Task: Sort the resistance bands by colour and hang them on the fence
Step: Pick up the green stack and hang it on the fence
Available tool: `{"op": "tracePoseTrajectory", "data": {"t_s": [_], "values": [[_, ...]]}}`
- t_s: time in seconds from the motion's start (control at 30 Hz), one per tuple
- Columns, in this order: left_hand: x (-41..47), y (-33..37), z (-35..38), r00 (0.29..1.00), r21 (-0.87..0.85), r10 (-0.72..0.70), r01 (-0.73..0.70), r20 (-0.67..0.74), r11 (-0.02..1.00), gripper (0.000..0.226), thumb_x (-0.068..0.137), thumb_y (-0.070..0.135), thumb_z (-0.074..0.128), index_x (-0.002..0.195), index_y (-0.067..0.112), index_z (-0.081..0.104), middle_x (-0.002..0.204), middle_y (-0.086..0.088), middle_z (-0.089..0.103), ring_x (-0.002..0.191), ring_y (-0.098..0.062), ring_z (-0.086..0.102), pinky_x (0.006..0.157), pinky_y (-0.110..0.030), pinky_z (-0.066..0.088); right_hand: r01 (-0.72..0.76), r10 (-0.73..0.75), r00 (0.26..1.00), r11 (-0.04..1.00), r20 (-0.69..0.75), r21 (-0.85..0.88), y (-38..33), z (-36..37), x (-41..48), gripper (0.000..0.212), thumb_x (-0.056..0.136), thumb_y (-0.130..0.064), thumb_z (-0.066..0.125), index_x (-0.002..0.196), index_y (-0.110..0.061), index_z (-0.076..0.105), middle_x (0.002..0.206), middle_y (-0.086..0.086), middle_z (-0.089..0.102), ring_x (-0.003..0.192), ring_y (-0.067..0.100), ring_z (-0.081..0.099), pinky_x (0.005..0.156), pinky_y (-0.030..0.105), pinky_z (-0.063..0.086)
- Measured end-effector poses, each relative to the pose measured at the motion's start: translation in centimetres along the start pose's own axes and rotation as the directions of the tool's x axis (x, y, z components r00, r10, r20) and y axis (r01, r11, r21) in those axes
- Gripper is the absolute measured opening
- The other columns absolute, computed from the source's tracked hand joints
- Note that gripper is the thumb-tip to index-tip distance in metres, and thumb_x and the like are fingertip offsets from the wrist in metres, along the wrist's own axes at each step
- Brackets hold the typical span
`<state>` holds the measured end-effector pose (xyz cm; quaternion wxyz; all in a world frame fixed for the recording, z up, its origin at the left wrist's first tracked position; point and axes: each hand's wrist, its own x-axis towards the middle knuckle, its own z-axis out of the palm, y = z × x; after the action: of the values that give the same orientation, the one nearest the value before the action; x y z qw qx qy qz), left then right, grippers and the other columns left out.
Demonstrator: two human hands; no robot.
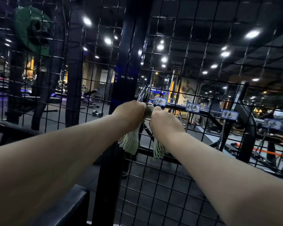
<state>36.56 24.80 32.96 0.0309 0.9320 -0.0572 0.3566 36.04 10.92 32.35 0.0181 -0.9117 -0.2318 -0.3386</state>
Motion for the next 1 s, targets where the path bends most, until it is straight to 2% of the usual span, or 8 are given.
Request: {"op": "tracePoseTrajectory", "data": {"t_s": [0.17, 0.27, 0.5, 0.63, 0.73, 0.8, 0.9, 1.0], "values": [[-1.0, -0.3, 0.6, 0.995, -0.179, 0.013, 0.006, 0.101, 0.984, 0.018, 0.100, 0.027, 0.051, 0.094, 0.012, 0.058, 0.086, 0.000, 0.062, 0.072, -0.019, 0.059, 0.057, -0.028, 0.043, 0.002, -0.003, 1.000, 0.999, 0.008, 0.053, 0.3, 1.0, -0.3, 0.009, 0.098, -0.002, 0.044, 0.106, -0.004, 0.047, 0.099, 0.018, 0.064, 0.092, 0.034, 0.063, 0.064, 0.037, 0.048], [-1.4, -0.7, 1.3, 0.992, -0.324, -0.004, 0.046, 0.128, 0.945, 0.019, 0.096, 0.028, 0.054, 0.101, 0.013, 0.063, 0.093, -0.003, 0.068, 0.083, -0.022, 0.066, 0.075, -0.042, 0.057, -0.010, 0.010, 1.000, 0.998, 0.002, 0.056, 0.6, 1.6, -0.4, 0.008, 0.097, -0.003, 0.045, 0.104, -0.005, 0.046, 0.098, 0.018, 0.063, 0.089, 0.033, 0.063, 0.059, 0.034, 0.041], [-2.8, 0.0, 2.0, 0.996, -0.367, -0.041, 0.068, 0.082, 0.928, 0.009, 0.097, 0.022, 0.049, 0.097, 0.015, 0.055, 0.092, -0.003, 0.066, 0.082, -0.022, 0.064, 0.074, -0.040, 0.055, -0.016, 0.017, 1.000, 0.997, -0.013, 0.073, 0.6, 1.9, -0.3, 0.006, 0.097, -0.006, 0.047, 0.104, -0.006, 0.047, 0.096, 0.016, 0.063, 0.091, 0.032, 0.063, 0.061, 0.033, 0.042], [-3.8, 0.6, 2.6, 0.990, -0.492, -0.083, 0.130, 0.116, 0.861, 0.026, 0.092, 0.025, 0.055, 0.112, 0.011, 0.051, 0.100, -0.004, 0.064, 0.090, -0.022, 0.063, 0.080, -0.046, 0.054, 0.002, -0.002, 1.000, 0.998, -0.009, 0.061, 0.5, 2.1, -0.3, 0.006, 0.098, -0.008, 0.048, 0.104, -0.008, 0.046, 0.095, 0.013, 0.062, 0.092, 0.031, 0.064, 0.061, 0.033, 0.042], [-5.5, 1.5, 3.3, 0.974, -0.347, -0.163, 0.101, -0.156, 0.932, 0.046, 0.096, 0.023, 0.054, 0.138, 0.009, 0.040, 0.125, -0.008, 0.053, 0.113, -0.025, 0.053, 0.097, -0.040, 0.046, 0.011, -0.010, 1.000, 0.998, -0.010, 0.060, 0.5, 1.9, -0.4, 0.008, 0.097, -0.003, 0.048, 0.103, -0.007, 0.047, 0.095, 0.014, 0.064, 0.092, 0.031, 0.065, 0.061, 0.031, 0.043], [-7.2, 3.1, 3.8, 0.915, -0.352, -0.154, 0.013, -0.374, 0.936, 0.029, 0.096, 0.026, 0.053, 0.122, 0.014, 0.054, 0.114, -0.005, 0.055, 0.102, -0.022, 0.055, 0.088, -0.037, 0.048, 0.022, -0.022, 1.000, 0.999, 0.005, 0.038, 0.4, 1.7, -0.4, 0.012, 0.096, 0.000, 0.047, 0.106, -0.006, 0.048, 0.101, 0.015, 0.066, 0.098, 0.032, 0.064, 0.065, 0.030, 0.044], [-8.4, 5.2, 4.1, 0.922, -0.694, -0.374, 0.206, -0.098, 0.690, 0.019, 0.099, 0.028, 0.047, 0.101, 0.018, 0.063, 0.085, 0.002, 0.067, 0.076, -0.019, 0.065, 0.068, -0.042, 0.057, 0.038, -0.038, 0.999, 0.999, 0.017, 0.026, 0.6, 1.6, -0.3, 0.006, 0.097, -0.004, 0.049, 0.102, -0.007, 0.047, 0.100, 0.015, 0.065, 0.097, 0.031, 0.064, 0.064, 0.028, 0.042], [-7.0, 5.4, 4.7, 0.832, -0.814, -0.544, 0.388, 0.108, 0.432, 0.029, 0.096, 0.019, 0.047, 0.079, 0.010, 0.068, 0.063, -0.004, 0.064, 0.057, -0.022, 0.060, 0.059, -0.041, 0.055, 0.048, -0.048, 0.999, 0.998, 0.011, 0.035, 0.8, 1.7, -0.2, 0.008, 0.098, -0.007, 0.049, 0.095, -0.011, 0.043, 0.094, 0.013, 0.064, 0.089, 0.029, 0.064, 0.061, 0.029, 0.042]]}}
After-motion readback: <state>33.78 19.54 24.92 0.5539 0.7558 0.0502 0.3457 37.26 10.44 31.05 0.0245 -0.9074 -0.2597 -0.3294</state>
